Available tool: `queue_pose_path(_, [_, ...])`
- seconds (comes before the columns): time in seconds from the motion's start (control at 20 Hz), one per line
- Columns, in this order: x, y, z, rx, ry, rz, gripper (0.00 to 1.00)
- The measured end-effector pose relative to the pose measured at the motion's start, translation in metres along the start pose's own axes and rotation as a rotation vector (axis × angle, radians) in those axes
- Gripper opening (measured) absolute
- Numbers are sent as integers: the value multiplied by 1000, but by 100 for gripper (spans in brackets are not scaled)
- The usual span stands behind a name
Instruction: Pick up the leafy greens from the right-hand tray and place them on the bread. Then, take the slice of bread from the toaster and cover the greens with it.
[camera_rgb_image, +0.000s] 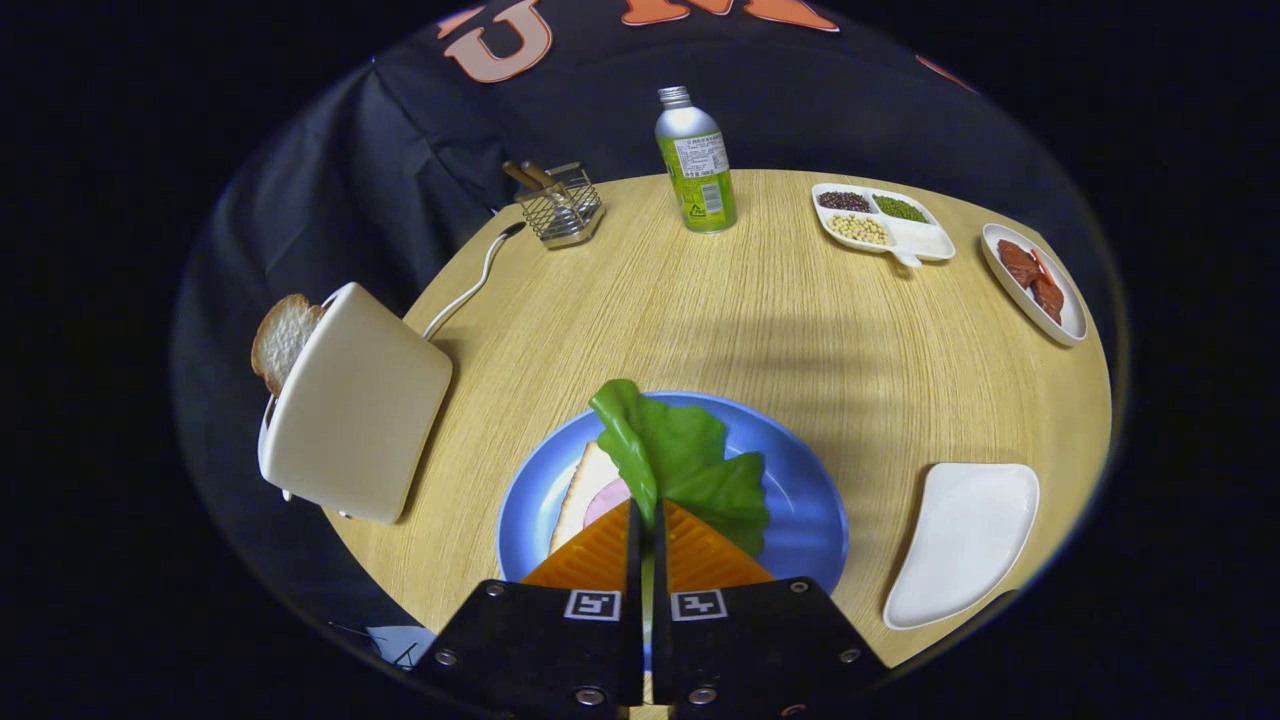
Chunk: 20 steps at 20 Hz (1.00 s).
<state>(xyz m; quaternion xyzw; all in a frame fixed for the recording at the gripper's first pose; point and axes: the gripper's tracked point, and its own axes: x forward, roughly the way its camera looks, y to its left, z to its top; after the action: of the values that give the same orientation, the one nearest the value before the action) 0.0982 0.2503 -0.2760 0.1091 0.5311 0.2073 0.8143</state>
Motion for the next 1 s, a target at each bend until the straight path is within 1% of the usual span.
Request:
queue_pose_path(0.15, [-3,6,4,26,-8,48,5])
queue_pose_path(0.2, [-4,9,4,28,-10,63,6])
queue_pose_path(0.35, [-5,12,1,14,-2,66,12])
queue_pose_path(0.45, [-6,19,2,17,-2,77,19])
queue_pose_path(0.6, [-14,20,13,-12,-28,36,35])
queue_pose_path(0.75, [-31,33,28,-37,-60,16,41])
queue_pose_path(0.85, [-42,47,40,-66,-82,17,50])
queue_pose_path(0.9, [-48,56,43,-92,-90,25,57])
queue_pose_path(1.0, [-57,71,46,-145,-90,19,65])
